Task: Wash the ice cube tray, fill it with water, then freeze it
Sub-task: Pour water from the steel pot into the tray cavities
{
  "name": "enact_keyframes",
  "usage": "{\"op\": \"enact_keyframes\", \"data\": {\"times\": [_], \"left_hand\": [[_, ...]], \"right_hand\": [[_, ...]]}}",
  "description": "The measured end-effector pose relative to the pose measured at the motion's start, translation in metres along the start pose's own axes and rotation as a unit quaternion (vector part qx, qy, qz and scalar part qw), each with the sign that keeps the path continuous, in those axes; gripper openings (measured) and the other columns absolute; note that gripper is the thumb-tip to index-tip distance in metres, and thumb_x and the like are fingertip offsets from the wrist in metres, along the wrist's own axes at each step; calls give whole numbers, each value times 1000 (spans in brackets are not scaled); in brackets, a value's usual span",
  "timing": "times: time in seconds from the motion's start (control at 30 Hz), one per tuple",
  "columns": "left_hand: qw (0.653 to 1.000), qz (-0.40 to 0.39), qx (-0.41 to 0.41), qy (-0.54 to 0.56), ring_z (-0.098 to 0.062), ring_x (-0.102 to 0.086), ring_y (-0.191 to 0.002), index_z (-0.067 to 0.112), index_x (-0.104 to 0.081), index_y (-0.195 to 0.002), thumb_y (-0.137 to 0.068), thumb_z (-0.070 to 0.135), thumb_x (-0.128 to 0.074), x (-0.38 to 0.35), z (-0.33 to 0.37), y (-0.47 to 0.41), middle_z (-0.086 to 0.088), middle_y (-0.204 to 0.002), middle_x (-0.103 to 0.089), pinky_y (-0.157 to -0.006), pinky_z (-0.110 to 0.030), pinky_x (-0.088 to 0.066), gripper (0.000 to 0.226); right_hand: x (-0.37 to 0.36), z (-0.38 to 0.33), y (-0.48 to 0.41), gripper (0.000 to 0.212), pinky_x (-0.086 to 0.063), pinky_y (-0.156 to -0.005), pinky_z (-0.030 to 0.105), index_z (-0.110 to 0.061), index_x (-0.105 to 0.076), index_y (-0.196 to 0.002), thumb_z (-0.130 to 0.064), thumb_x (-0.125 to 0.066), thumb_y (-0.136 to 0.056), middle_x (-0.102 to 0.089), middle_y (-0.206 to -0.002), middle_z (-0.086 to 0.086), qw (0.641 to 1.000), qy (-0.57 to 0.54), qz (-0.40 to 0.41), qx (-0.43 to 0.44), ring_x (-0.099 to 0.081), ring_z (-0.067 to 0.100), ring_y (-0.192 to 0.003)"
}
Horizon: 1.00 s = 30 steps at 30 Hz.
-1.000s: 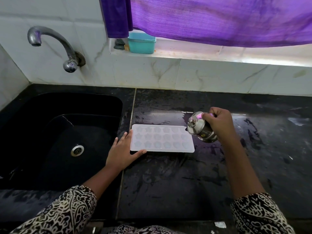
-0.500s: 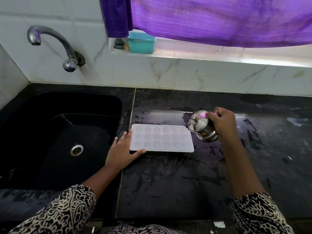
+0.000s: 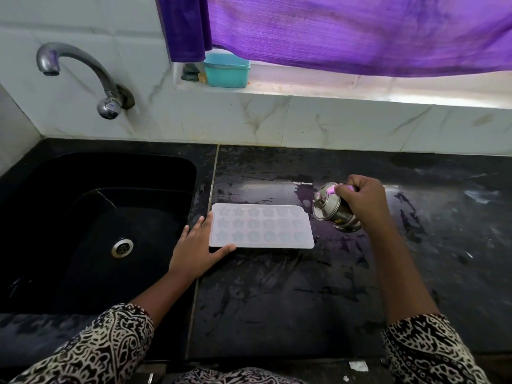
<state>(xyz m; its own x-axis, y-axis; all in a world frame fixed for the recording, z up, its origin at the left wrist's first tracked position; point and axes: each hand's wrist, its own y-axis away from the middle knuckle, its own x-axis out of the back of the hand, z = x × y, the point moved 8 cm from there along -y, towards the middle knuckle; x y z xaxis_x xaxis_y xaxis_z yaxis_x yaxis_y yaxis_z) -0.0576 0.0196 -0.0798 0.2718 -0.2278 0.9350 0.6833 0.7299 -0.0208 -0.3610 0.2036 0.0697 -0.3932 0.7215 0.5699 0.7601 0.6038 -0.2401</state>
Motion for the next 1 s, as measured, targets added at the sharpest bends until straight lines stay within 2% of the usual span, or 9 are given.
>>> {"op": "enact_keyframes", "data": {"times": [0.1, 0.23, 0.47, 0.63, 0.73, 0.87, 1.0], "left_hand": [[1000, 0, 1, -3, -15, -16, -149, 14, -10, -156, -62, 99, -9, 0, -1, 0, -4, -160, -27, -121, -40, -10, 127], [1000, 0, 2, -1, -14, -15, -149, 14, -10, -156, -62, 99, -9, -1, -1, 0, -4, -160, -26, -121, -40, -10, 127], [1000, 0, 2, 1, -13, -14, -150, 14, -9, -157, -61, 99, -7, 0, -1, 0, -3, -161, -25, -121, -39, -9, 128], [1000, 0, 1, 3, -13, -13, -150, 15, -8, -157, -63, 98, -12, -1, -1, 0, -4, -161, -25, -121, -39, -9, 125], [1000, -1, 1, 0, -13, -13, -150, 15, -7, -157, -63, 97, -12, -1, -1, 0, -4, -161, -24, -121, -38, -8, 125], [1000, 2, 1, -1, -13, -13, -150, 15, -7, -157, -65, 96, -15, -2, -1, 0, -4, -161, -25, -121, -38, -8, 123], [1000, 5, 0, -2, -14, -14, -150, 15, -7, -157, -64, 97, -13, -2, -1, 0, -5, -160, -26, -121, -38, -9, 124]], "right_hand": [[-2, -5, -1, 26, -38, -55, 25, -7, -49, -60, -12, -66, -79, -47, -56, 7, 1000, 15, -7, 11, -42, 15, -54], [-2, -13, -3, 32, -37, -55, 24, -15, -44, -55, -13, -66, -79, -45, -53, 2, 999, 28, -2, 27, -40, 12, -52], [2, -17, -7, 28, -38, -57, 30, -10, -46, -57, -15, -65, -76, -45, -54, 5, 999, 30, 2, 34, -41, 16, -55], [1, -18, -7, 26, -48, -59, 36, 2, -53, -64, -17, -65, -78, -58, -65, 22, 998, 46, 5, 33, -48, 20, -59], [2, -18, -8, 26, -47, -59, 34, 3, -53, -65, -16, -65, -79, -56, -63, 20, 998, 46, 4, 33, -48, 20, -59], [3, -20, -7, 25, -41, -57, 26, -8, -50, -61, -15, -65, -80, -49, -56, 5, 999, 41, -1, 32, -44, 15, -55], [3, -23, -6, 23, -43, -59, 26, -6, -53, -64, -14, -64, -82, -52, -60, 8, 999, 42, -6, 32, -48, 17, -58]]}}
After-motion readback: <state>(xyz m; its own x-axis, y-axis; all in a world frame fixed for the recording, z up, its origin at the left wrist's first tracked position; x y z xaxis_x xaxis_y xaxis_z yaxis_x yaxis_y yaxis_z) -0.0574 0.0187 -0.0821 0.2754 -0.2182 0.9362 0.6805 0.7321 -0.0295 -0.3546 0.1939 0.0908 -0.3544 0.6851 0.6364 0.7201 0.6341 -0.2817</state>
